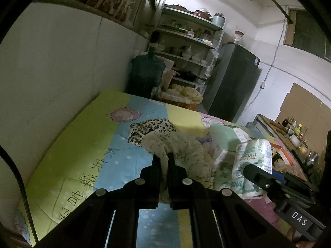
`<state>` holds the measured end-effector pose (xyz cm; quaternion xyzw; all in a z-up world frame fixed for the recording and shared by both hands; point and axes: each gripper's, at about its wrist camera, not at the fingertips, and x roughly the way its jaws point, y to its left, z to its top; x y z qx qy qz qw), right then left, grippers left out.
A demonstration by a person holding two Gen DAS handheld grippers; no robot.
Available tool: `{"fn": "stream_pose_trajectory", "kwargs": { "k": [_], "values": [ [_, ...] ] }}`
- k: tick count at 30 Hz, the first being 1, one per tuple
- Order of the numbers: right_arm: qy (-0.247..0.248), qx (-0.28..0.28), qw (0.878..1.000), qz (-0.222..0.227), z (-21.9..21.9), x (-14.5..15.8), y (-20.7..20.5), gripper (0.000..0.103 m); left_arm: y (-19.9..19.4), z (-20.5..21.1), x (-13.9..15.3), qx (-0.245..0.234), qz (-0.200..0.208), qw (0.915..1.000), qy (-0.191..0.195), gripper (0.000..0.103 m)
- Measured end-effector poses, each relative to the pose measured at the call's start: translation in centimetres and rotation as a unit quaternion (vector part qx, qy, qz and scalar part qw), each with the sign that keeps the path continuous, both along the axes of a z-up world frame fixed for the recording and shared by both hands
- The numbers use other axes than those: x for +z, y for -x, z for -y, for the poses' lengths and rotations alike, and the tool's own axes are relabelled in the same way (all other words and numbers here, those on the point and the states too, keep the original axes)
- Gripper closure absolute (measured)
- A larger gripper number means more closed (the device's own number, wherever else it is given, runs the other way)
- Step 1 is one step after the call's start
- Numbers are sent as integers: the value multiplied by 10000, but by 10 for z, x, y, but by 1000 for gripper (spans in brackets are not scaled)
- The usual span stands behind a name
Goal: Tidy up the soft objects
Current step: 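Carry the scrunchie and white packet over the cardboard box with both tools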
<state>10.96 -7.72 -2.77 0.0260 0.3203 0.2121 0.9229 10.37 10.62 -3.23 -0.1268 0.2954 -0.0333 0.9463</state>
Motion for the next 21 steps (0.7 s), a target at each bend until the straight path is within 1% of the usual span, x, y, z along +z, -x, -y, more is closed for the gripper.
{"fn": "stream_pose_trajectory", "kwargs": {
  "k": [8, 21],
  "values": [
    [-36, -41, 9999, 122, 8, 8, 5, 80, 1, 9, 9, -52, 113, 9999, -63, 97],
    [-122, -157, 9994, 285, 28, 20, 13, 80, -2, 36, 23, -214, 264, 9993, -160, 97]
  ]
}}
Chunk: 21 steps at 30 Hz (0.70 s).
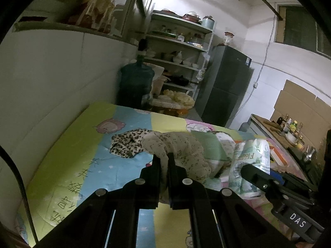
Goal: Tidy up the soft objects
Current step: 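Carry the scrunchie and white packet over the cardboard box with both tools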
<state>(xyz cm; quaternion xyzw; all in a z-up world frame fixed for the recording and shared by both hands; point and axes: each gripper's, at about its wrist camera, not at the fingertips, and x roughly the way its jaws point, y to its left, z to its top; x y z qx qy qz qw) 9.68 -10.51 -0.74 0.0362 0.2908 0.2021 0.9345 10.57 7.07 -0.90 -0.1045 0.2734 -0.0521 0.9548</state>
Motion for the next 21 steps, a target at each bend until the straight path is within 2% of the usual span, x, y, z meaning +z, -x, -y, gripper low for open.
{"fn": "stream_pose_trajectory", "kwargs": {
  "k": [21],
  "values": [
    [-62, -433, 9989, 168, 61, 9, 11, 80, -15, 69, 17, -578, 213, 9981, -44, 97]
  ]
}}
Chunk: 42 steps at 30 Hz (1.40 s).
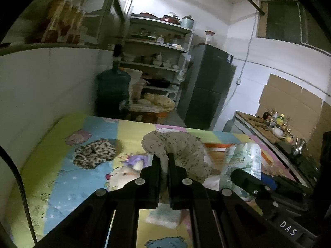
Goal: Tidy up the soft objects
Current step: 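Carry the scrunchie and white packet over the cardboard box with both tools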
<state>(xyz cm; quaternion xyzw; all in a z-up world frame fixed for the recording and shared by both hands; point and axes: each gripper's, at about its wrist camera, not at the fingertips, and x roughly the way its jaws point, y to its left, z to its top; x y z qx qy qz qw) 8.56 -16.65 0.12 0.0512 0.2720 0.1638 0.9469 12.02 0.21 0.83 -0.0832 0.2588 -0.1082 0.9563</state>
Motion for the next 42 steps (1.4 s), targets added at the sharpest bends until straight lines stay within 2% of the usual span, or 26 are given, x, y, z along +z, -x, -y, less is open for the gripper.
{"fn": "stream_pose_trajectory", "kwargs": {
  "k": [42],
  "values": [
    [-132, -1214, 9925, 76, 144, 0, -4, 80, -42, 148, -2, -1088, -76, 9939, -170, 97]
  ]
}}
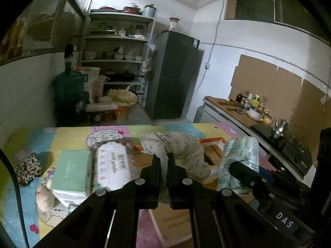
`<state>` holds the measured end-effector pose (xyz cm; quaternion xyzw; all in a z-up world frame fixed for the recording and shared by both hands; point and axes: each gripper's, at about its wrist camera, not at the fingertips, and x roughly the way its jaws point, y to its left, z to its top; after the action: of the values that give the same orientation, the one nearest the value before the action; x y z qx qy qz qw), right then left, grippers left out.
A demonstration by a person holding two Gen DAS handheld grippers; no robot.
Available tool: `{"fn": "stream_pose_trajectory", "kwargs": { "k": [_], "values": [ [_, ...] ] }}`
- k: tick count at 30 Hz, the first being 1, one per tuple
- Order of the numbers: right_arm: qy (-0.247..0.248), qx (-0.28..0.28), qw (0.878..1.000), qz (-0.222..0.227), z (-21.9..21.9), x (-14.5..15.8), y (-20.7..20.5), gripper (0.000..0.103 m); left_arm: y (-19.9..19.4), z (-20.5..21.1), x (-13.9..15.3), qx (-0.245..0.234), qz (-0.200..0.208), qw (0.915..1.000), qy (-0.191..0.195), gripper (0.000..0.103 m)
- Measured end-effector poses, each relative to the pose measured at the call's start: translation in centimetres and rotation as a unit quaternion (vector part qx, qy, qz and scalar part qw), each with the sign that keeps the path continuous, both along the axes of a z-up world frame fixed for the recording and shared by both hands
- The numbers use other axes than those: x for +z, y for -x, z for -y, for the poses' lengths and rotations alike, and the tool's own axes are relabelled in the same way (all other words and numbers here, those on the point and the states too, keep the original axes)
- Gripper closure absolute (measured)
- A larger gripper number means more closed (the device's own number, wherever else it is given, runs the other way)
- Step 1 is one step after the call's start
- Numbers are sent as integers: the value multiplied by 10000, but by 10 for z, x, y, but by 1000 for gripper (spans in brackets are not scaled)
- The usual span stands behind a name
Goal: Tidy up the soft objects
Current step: 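Carry the scrunchie and white packet over the cardboard box with both tools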
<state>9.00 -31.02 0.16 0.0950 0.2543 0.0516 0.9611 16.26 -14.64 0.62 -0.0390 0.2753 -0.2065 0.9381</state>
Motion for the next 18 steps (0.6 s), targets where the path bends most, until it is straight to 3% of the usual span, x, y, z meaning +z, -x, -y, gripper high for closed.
{"fn": "stream_pose_trajectory", "kwargs": {
  "k": [18],
  "values": [
    [20, -480, 9988, -19, 69, -8, -12, 80, -28, 57, -13, -152, -151, 9997, -117, 97]
  ]
}}
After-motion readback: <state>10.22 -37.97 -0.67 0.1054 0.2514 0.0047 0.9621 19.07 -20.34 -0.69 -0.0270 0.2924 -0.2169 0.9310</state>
